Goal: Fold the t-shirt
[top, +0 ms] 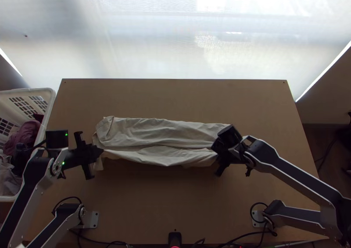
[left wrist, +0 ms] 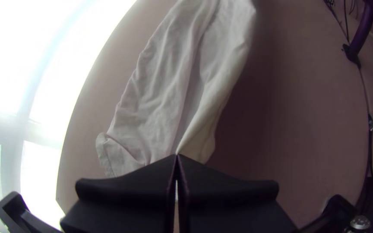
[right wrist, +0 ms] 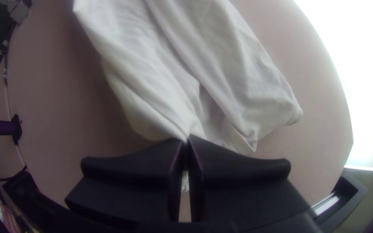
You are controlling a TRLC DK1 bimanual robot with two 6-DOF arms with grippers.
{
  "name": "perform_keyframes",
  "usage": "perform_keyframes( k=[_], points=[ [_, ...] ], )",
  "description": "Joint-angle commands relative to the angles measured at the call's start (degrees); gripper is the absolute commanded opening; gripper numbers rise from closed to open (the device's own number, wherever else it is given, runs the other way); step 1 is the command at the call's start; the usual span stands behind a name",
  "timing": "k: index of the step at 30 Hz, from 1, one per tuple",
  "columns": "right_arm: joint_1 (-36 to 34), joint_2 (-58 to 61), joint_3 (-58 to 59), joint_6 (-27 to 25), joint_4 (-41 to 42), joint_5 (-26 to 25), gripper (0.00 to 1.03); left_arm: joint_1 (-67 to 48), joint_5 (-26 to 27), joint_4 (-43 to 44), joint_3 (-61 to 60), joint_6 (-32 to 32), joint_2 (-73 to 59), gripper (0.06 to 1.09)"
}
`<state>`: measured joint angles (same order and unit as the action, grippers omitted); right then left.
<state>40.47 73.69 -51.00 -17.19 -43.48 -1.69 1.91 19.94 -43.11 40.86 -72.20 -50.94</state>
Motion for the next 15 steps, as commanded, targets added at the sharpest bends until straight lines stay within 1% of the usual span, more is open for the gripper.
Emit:
perform_keyframes(
  k=[1,7,10,15],
  points=[
    [-7.9,7.3,-3.0,-2.3,1.7,5.4,0.03,2.2,-0.2,6.1,5.0,-2.7,-16.8,0.1],
    [-14.9,11.6,-6.6,-5.0,2.0,8.0,0.03,4.4,-0.4,9.0,9.4,-7.7,-25.4,0.1],
    [-17.5,13.1,-7.0,-7.4,1.9,8.5,0.03,4.8,-0.5,9.3,11.0,-8.7,-27.5,0.1],
    [-18.3,16.3,-8.5,-7.9,2.0,9.1,0.03,4.5,-0.7,10.7,11.1,-9.4,-31.0,0.1]
  ],
)
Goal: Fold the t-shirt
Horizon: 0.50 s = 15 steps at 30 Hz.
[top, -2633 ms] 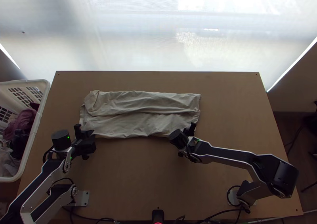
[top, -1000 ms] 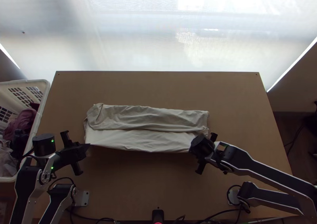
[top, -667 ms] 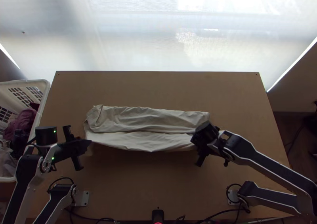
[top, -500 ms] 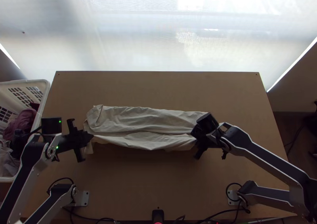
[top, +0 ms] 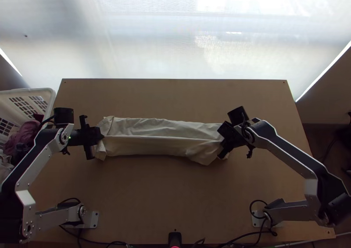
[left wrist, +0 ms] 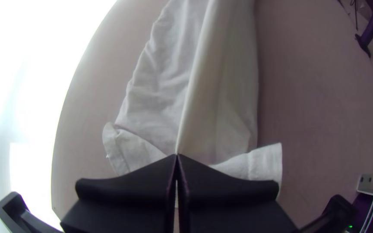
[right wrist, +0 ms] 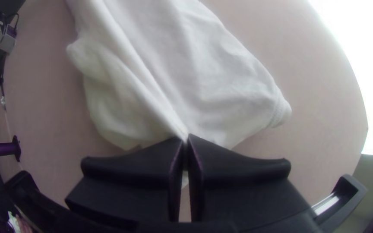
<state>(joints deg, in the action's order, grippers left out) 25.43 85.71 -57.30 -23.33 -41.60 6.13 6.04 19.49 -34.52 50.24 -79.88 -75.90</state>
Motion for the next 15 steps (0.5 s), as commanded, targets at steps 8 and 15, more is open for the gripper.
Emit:
perform_keyframes(
  k=[8,15],
  points=[
    [-5.0,10.2,-6.0,-1.7,0.1,2.6,0.03,0.0,-1.0,5.4,5.4,-2.1,-11.9,0.1],
    [-5.6,14.9,-11.0,-0.9,0.0,3.0,0.03,-1.1,-1.8,5.7,12.2,-1.3,-18.8,0.1]
  ],
)
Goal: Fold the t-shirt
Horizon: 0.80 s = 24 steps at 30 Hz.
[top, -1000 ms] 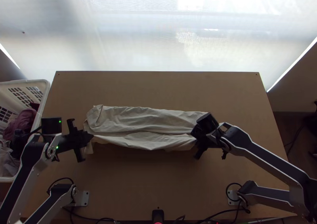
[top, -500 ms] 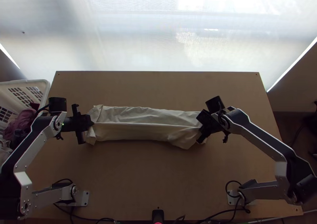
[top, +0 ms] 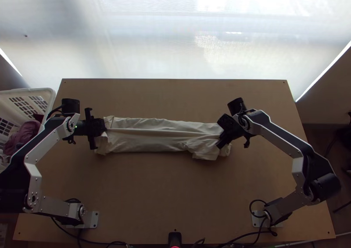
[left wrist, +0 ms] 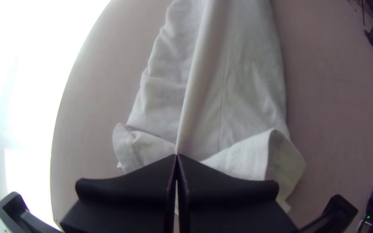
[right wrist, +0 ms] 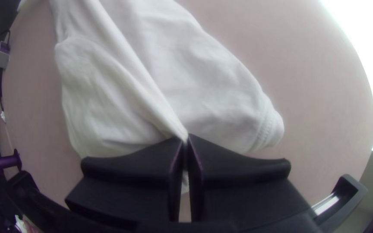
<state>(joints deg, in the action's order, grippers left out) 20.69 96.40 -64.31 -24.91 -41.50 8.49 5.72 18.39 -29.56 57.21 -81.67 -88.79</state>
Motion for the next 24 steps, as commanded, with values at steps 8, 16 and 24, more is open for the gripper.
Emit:
perform_keyframes(
  k=[8,16,24],
  points=[
    [-1.0,7.3,-4.9,1.9,0.4,0.6,0.03,-2.2,-1.2,3.4,4.6,1.6,-9.0,0.1],
    [-2.6,7.5,-2.0,1.9,0.5,0.6,0.03,-1.5,-3.5,7.3,1.8,1.5,-11.0,0.71],
    [-4.7,6.5,-0.3,0.7,0.5,0.6,0.03,4.1,-3.5,9.5,4.8,0.8,-11.4,1.04]
  ],
)
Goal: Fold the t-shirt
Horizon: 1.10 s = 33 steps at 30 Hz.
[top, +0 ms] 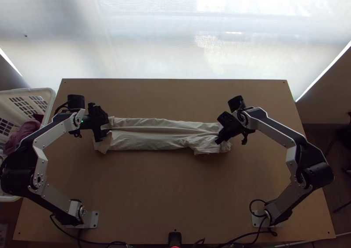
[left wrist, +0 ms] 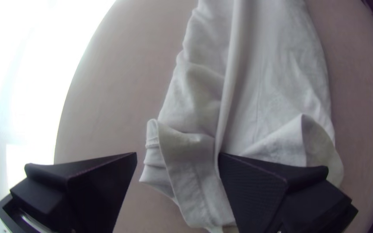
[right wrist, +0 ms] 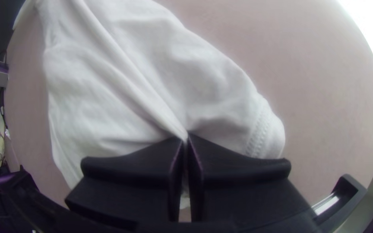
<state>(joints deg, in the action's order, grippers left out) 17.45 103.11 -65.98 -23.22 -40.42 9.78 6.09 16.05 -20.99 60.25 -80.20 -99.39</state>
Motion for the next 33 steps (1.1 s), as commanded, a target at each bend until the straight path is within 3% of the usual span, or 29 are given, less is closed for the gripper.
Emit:
perform_keyframes(
  k=[1,8,12,16,24,27,33],
  points=[
    [-1.4,-0.2,1.5,-0.9,-0.6,-0.7,0.03,4.5,-1.1,0.9,2.5,-0.7,-0.7,1.04],
    [-1.4,-0.5,1.6,-0.6,-0.6,-0.8,0.1,9.6,1.2,-3.5,10.0,-0.9,0.4,1.04],
    [-1.6,-0.6,1.4,-0.4,-0.6,-0.8,0.19,8.2,2.8,-10.2,13.8,1.5,2.9,1.04],
    [-1.6,-2.4,0.8,0.1,-0.6,-0.8,0.32,7.1,4.1,-10.6,14.3,2.0,6.0,1.04],
    [-3.3,-9.1,-0.7,1.9,-4.0,-1.4,0.68,11.8,5.7,-13.6,22.6,3.7,4.4,1.04],
    [-3.7,-11.4,-0.8,2.3,-4.1,-1.5,0.99,12.9,6.0,-15.1,23.2,6.2,4.5,1.04],
    [-4.2,-14.2,-1.7,3.9,-5.7,-1.5,0.99,13.4,7.5,-23.8,21.2,10.9,7.5,1.03]
  ],
)
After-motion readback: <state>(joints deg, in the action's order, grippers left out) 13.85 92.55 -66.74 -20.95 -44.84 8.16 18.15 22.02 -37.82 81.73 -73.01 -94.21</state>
